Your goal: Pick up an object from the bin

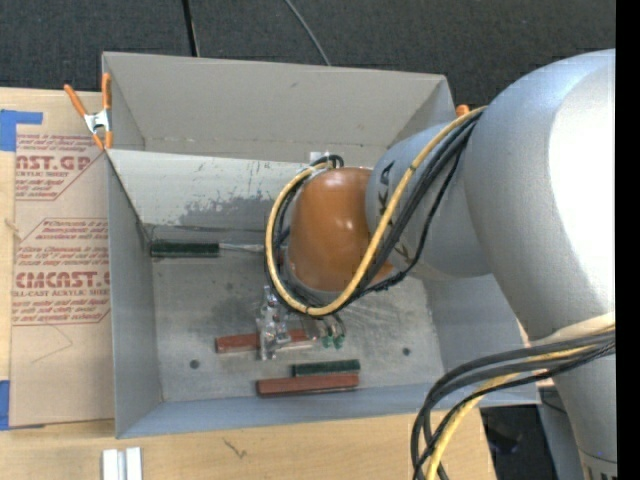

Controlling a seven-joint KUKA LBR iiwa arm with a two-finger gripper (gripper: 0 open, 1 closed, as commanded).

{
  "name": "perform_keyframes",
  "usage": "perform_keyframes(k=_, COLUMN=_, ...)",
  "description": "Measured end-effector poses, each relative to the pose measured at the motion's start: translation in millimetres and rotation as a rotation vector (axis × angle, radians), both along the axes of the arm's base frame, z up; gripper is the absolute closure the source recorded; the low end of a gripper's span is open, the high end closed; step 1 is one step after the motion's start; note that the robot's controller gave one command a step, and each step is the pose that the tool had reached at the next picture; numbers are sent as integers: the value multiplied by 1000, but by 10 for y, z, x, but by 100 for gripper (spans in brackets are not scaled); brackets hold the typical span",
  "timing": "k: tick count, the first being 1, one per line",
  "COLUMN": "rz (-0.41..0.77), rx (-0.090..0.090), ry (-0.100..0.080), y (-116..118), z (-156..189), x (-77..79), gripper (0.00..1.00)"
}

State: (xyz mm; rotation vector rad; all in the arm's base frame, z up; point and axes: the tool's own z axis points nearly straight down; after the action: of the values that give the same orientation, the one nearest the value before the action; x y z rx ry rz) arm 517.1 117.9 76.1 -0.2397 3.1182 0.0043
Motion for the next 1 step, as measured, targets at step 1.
perform_keyframes(k=1, rz=0, rx=0, ry=0, y=0, z=0, x=0, gripper=100)
